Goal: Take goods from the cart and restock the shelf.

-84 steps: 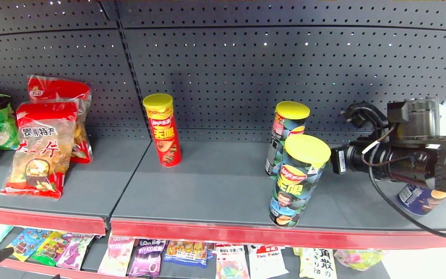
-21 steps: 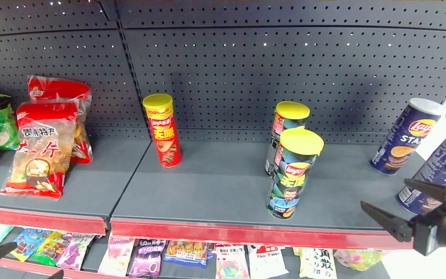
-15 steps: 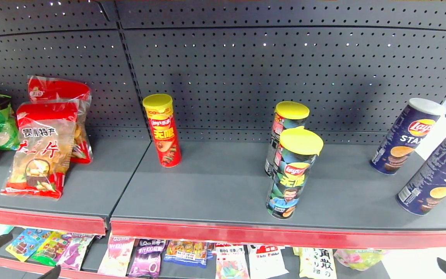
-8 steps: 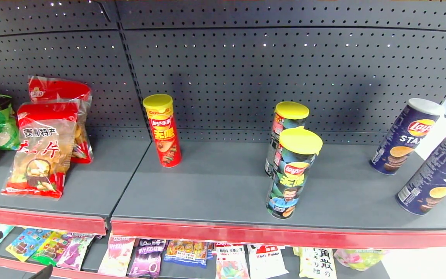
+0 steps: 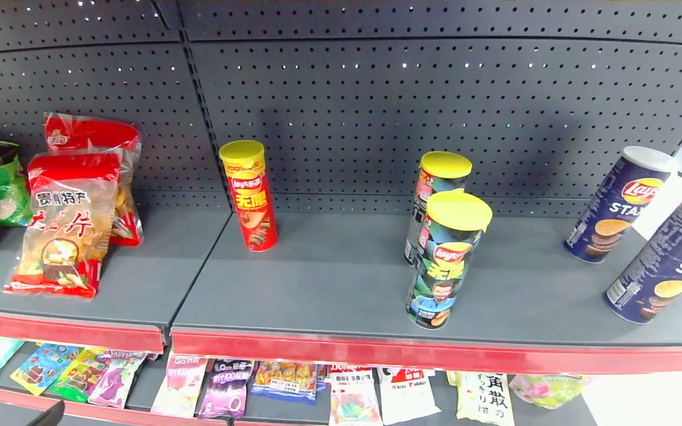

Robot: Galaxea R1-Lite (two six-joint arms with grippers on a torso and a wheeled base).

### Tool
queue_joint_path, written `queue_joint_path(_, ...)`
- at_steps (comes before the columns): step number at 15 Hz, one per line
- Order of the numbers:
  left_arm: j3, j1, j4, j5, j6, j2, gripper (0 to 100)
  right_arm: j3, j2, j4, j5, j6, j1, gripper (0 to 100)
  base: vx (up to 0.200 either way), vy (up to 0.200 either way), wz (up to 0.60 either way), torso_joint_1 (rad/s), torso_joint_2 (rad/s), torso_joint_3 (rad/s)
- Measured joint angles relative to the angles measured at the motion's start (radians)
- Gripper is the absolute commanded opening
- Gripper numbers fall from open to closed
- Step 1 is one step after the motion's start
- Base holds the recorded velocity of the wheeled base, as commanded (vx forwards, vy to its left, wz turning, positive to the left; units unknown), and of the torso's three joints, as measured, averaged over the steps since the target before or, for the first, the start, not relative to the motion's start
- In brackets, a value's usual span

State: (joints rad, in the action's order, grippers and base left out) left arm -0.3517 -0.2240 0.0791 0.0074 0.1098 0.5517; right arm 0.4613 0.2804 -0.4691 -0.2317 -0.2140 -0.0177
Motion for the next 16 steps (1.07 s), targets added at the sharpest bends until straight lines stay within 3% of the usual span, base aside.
queue_joint_path(2,0.01,0.0,0.001,0.003,0.0,-0.003,100,-0.008,-0.001,-0.001,0.001,0.0,0.0,100,-0.2,0.0,0.0,-0.01,0.0,0.002)
queue_joint_path(8,0.031,-0.001,-0.006,-0.013,0.014,-0.012,100,-0.027,-0.001,0.007,0.004,-0.004,0.001,100,0.0,0.0,0.0,0.0,0.0,0.0)
queue_joint_path(11,0.027,-0.008,-0.036,-0.079,0.015,0.012,100,-0.043,-0.008,0.014,0.002,-0.011,0.0,100,0.0,0.0,0.0,0.0,0.0,0.0)
queue_joint_path(13,0.023,-0.017,-0.149,-0.117,0.014,0.094,100,-0.06,-0.03,0.039,0.01,-0.017,0.001,100,0.0,0.0,0.0,0.0,0.0,0.0)
queue_joint_path(16,0.019,-0.071,-0.488,-0.123,-0.001,0.339,100,-0.144,-0.05,0.259,0.031,-0.012,0.003,100,0.0,0.0,0.0,0.0,0.0,0.0)
